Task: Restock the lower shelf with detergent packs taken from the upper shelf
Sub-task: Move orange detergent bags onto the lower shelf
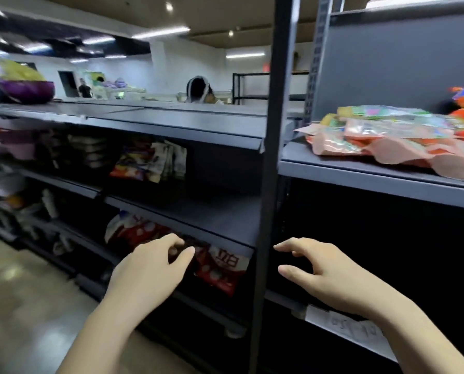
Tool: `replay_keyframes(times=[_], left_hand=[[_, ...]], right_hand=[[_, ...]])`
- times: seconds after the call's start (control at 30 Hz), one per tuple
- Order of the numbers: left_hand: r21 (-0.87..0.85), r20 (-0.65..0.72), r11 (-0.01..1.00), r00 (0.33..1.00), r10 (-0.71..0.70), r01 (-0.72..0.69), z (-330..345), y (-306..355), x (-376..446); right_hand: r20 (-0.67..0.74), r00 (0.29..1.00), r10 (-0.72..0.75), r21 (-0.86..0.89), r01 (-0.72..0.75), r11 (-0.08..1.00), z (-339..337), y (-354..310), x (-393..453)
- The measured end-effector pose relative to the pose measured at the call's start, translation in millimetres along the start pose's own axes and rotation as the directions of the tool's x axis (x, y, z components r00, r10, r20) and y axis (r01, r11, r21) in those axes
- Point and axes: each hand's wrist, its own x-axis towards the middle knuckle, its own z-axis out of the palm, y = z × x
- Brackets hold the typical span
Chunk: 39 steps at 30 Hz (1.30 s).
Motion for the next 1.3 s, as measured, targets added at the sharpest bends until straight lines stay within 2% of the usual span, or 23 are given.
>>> replay_keyframes(times=[0.27, 0.8, 1.0, 1.3], left_hand=[[0.013, 0.009, 0.987, 0.987, -0.159, 0.159, -3.3, -86.2, 36.1], [0.075, 0.010, 0.955, 0.957, -0.290, 0.288, -19.7, -219.6, 181.5], [0.053, 0.028, 0.962, 0.963, -0.269, 0.267, -25.4, -273.2, 235.0], [0.087, 0.116, 0.987, 0.983, -0.142, 0.133, -66.0, -374.3, 328.1]], right_hand=[[0.126, 0.991, -0.042, 0.029, 0.039, 0.999, 56.5, -24.3, 83.2], [0.242, 0.969, -0.054, 0.126, 0.024, 0.992, 135.3, -69.2, 284.8], [0.262, 0.965, 0.029, 0.094, -0.055, 0.994, 166.1, -89.9, 336.6], [0.204, 0.953, 0.225, 0.083, -0.246, 0.966, 215.4, -161.4, 403.5]])
